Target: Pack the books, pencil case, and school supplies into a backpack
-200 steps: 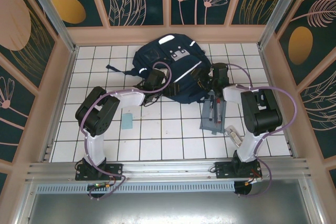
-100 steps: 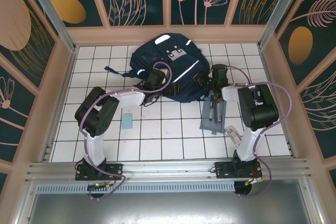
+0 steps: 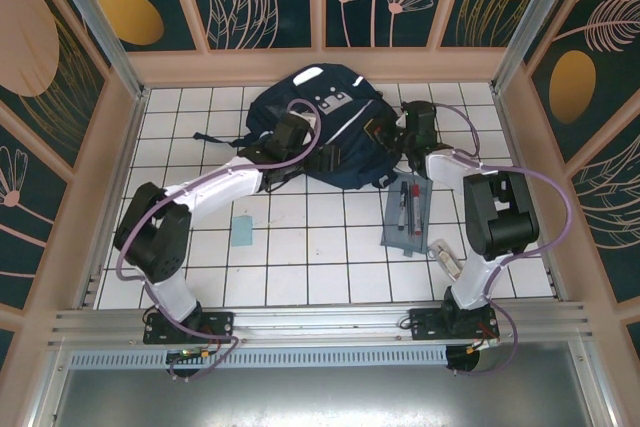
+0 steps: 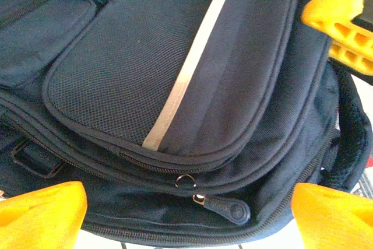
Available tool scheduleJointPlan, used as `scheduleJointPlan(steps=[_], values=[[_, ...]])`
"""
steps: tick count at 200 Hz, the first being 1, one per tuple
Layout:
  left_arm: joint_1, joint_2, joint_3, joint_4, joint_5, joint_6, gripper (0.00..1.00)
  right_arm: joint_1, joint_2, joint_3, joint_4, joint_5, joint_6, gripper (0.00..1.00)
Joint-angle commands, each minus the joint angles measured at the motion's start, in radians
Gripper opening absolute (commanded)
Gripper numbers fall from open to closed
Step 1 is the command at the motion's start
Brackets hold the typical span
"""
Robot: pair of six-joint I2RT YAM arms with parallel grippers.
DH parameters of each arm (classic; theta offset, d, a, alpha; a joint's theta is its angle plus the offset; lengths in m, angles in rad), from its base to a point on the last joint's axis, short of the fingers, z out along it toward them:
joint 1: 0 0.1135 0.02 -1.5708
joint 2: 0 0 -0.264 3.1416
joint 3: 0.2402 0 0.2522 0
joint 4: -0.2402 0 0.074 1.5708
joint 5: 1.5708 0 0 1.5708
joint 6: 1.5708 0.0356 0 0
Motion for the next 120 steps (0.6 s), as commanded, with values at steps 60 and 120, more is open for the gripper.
scheduleJointPlan(steps=[60,120], values=[[-0.002,0.056,-0.014,-0.018,0.092,0.051,0.77,0.009,-0.064,0.122,0.000,-0.049,0.017,0.00],[-0.001,0.154,0.001,0.038,0.108,-0.015,0.64,0.020,-0.080,0.031,0.069,-0.057,0.054,0.00]])
